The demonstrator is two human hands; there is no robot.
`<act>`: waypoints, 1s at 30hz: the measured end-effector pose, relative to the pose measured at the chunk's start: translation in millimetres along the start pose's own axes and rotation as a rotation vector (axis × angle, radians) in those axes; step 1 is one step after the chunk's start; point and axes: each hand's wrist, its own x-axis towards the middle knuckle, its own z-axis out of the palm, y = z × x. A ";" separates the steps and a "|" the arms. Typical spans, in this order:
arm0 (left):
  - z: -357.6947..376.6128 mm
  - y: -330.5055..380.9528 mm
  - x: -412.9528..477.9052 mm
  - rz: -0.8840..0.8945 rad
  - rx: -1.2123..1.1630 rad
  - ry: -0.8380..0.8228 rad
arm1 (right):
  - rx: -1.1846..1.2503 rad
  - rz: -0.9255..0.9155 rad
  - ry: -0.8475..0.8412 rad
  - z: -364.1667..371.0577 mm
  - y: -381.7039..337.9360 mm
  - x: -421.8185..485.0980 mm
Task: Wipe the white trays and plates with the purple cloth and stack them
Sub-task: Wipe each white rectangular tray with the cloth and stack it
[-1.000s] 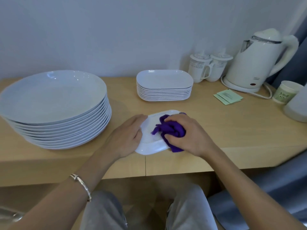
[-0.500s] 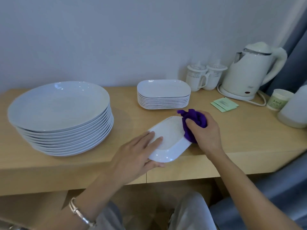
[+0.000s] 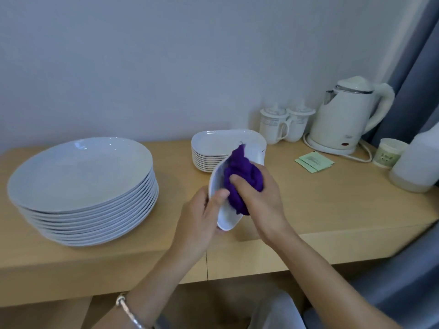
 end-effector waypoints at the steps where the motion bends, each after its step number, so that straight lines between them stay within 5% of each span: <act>1: -1.7 4.3 4.0 -0.065 -0.090 0.036 | -0.185 -0.087 -0.033 -6.5 3.3 0.6; 4: -5.1 15.0 23.4 -0.128 -0.199 0.126 | -0.603 -0.255 -0.102 -24.2 23.0 4.7; 9: -10.9 32.9 56.5 -0.161 -0.350 0.281 | -0.737 -0.131 -0.063 -42.9 41.6 24.1; 14: -17.6 55.7 101.7 -0.290 -0.623 0.181 | -0.828 -0.098 -0.121 -43.2 53.6 31.2; 26: -23.9 33.8 193.0 -0.381 -0.111 0.089 | -0.873 -0.089 -0.177 -43.1 54.9 34.8; 30: -24.1 16.1 208.9 -0.261 0.472 0.154 | -0.962 -0.106 -0.257 -41.6 57.3 40.7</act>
